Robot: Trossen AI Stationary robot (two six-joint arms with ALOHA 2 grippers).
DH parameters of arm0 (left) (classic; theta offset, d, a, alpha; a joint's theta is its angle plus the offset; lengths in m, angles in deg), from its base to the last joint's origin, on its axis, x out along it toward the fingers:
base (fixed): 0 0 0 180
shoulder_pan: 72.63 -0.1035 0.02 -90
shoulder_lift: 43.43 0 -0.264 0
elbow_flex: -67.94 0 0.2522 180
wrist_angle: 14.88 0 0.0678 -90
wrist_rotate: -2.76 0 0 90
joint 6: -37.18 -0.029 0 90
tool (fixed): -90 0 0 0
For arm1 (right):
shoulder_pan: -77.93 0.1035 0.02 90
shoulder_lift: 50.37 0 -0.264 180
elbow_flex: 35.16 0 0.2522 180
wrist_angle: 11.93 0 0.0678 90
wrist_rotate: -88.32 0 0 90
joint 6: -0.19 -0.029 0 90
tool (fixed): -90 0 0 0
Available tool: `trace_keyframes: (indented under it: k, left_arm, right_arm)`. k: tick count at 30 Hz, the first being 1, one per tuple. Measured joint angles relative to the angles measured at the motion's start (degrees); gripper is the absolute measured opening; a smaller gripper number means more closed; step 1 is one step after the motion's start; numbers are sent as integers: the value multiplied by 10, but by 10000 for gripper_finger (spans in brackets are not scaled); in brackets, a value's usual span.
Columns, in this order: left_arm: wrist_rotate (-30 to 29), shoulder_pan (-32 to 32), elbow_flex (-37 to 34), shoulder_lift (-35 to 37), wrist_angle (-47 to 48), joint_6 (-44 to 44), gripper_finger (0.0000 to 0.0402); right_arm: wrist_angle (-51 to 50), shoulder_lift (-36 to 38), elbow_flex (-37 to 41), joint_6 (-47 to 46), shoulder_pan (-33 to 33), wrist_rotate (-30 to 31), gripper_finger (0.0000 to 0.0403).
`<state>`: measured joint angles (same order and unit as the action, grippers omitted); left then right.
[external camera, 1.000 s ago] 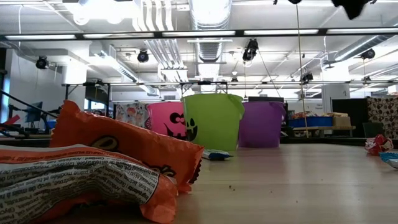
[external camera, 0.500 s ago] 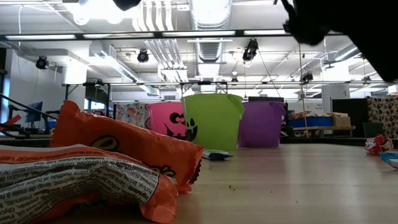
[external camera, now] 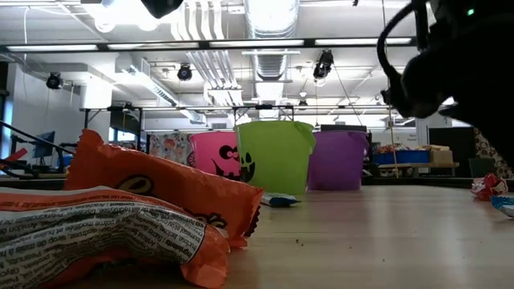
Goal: Sort candy
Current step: Put the blue candy into the violet bin
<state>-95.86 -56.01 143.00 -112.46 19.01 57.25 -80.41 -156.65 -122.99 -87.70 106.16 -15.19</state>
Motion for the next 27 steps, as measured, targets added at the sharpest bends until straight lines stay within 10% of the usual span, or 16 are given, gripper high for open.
trace_keyframes:
  k: [27]
  left_arm:
    - [-13, 1, 0, -21, 0, 2, 125]
  right_arm:
    - [123, 4, 39, 35, -1, 11, 43]
